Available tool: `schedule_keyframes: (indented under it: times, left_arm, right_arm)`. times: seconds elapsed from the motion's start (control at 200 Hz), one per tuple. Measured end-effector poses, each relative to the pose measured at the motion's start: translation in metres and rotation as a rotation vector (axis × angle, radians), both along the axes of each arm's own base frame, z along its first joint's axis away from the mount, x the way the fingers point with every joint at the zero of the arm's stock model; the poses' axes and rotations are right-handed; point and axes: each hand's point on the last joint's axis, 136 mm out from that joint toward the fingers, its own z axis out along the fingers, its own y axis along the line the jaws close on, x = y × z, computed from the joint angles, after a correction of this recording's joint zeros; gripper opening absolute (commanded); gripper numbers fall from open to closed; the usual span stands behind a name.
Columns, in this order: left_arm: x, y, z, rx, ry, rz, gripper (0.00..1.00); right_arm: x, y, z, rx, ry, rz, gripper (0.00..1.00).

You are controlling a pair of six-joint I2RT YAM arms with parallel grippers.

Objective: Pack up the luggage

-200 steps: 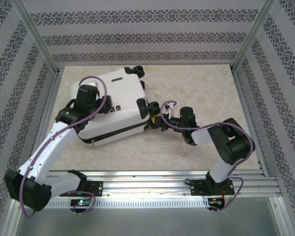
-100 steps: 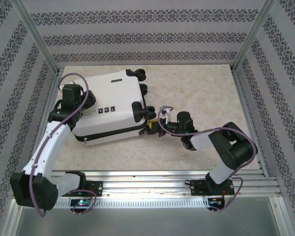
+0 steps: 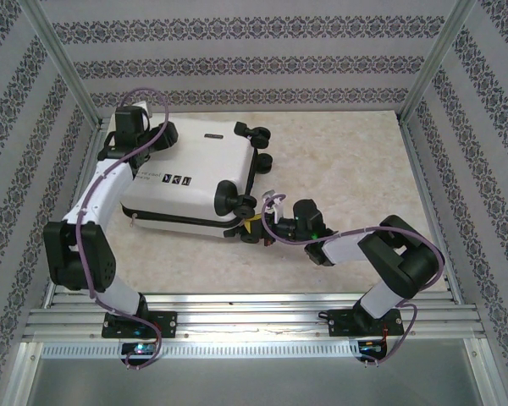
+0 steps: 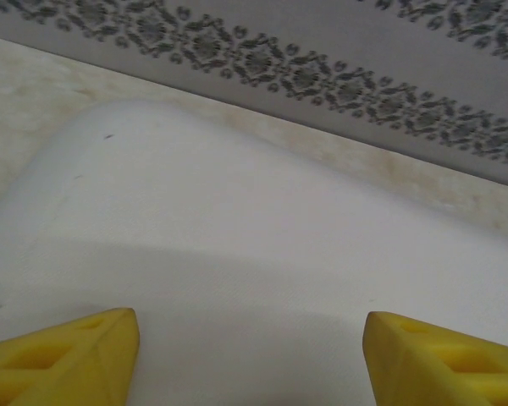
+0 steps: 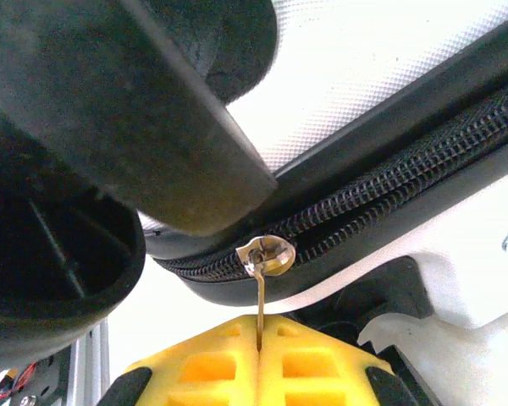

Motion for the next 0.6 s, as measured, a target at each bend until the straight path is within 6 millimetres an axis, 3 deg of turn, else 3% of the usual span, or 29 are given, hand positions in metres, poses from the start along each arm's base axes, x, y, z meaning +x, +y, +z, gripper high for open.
schedule_keyframes:
  times: [0.08, 0.18, 0.245, 0.41, 0.6]
  left_arm:
    - [-0.002, -0.004, 0.01, -0.01, -0.012, -0.011, 0.71]
    - [-0.019, -0.016, 0.024, -0.008, -0.014, -0.017, 0.72]
    - [-0.036, -0.036, 0.037, 0.015, -0.019, -0.042, 0.73]
    - [-0.092, -0.109, 0.063, 0.085, -0.02, -0.193, 0.73]
    - [-0.141, -0.147, 0.065, 0.083, 0.006, -0.305, 0.73]
  right_arm:
    - [0.003, 0.003, -0.001, -0.006, -0.009, 0.006, 0.0]
    - [0.005, 0.007, 0.0, -0.012, -0.021, 0.019, 0.0]
    - [0.007, 0.009, 0.0, -0.014, -0.023, 0.023, 0.0]
    - [0.008, 0.007, 0.0, -0.012, -0.017, 0.026, 0.0]
    - [0.012, 0.004, -0.001, -0.004, -0.005, 0.031, 0.0]
